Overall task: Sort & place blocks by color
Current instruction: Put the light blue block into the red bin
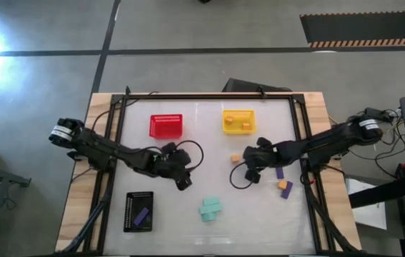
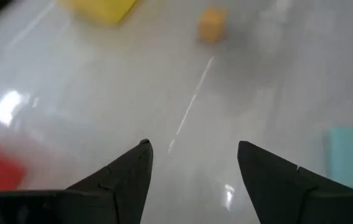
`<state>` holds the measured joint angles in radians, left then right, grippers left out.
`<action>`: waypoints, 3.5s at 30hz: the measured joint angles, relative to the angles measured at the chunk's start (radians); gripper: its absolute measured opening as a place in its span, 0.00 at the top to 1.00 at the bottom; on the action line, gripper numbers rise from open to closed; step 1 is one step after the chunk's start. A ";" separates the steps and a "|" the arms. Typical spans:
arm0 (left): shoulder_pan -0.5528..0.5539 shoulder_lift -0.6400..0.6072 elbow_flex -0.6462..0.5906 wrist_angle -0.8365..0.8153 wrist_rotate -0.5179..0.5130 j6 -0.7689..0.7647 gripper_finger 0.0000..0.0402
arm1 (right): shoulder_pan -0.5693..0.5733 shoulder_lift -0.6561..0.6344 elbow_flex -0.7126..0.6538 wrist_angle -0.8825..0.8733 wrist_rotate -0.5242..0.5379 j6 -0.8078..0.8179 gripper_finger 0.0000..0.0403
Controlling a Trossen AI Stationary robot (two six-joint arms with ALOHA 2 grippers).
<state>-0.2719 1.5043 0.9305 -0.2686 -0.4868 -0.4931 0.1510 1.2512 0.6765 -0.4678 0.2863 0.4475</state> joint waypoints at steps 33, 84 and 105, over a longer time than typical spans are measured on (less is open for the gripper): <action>-0.016 0.148 -0.086 1.027 0.077 0.607 0.45 | 0.054 0.147 -0.053 1.161 -0.164 -0.603 0.71; 0.120 -0.083 -0.083 0.368 -0.185 0.271 0.71 | 0.035 -0.125 0.042 0.560 0.176 -0.571 0.38; 0.770 -0.184 -0.069 -0.407 0.173 0.114 0.71 | 0.003 -0.198 0.038 0.472 0.185 -0.497 0.44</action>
<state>0.4979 1.3203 0.8612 -0.6756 -0.3141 -0.3794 0.1543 1.0533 0.7144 0.0044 0.4717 -0.0490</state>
